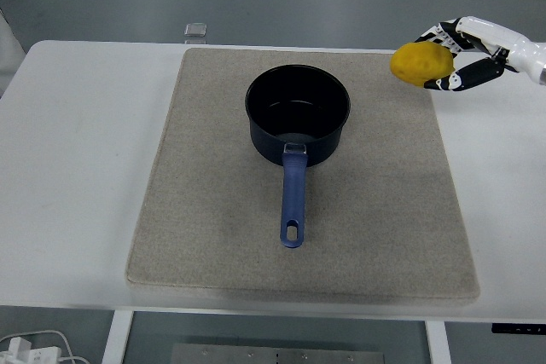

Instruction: Put the potato in the blue pot

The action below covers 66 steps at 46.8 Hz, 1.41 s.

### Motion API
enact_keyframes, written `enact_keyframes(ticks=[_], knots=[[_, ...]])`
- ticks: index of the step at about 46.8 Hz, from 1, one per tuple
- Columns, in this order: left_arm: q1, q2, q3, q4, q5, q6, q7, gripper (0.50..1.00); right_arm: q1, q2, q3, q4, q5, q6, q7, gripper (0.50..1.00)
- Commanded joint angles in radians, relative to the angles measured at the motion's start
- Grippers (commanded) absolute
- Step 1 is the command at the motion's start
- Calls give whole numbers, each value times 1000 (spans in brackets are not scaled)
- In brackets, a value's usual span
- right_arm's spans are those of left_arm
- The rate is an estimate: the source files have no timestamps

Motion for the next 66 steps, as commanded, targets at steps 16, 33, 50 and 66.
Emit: enact_keyframes(ticks=[16, 33, 50, 66], knots=[[0, 0, 0, 0, 0, 0, -1, 999, 33, 74, 3, 12, 4, 4, -11, 500], [0, 0, 0, 0, 0, 0, -1, 999, 62, 258, 0, -1, 1, 1, -14, 500], [0, 0, 0, 0, 0, 0, -1, 999, 54, 338, -15, -28, 0, -6, -15, 500], [0, 0, 0, 0, 0, 0, 1, 999, 45, 361, 3, -39, 4, -13, -47, 835]])
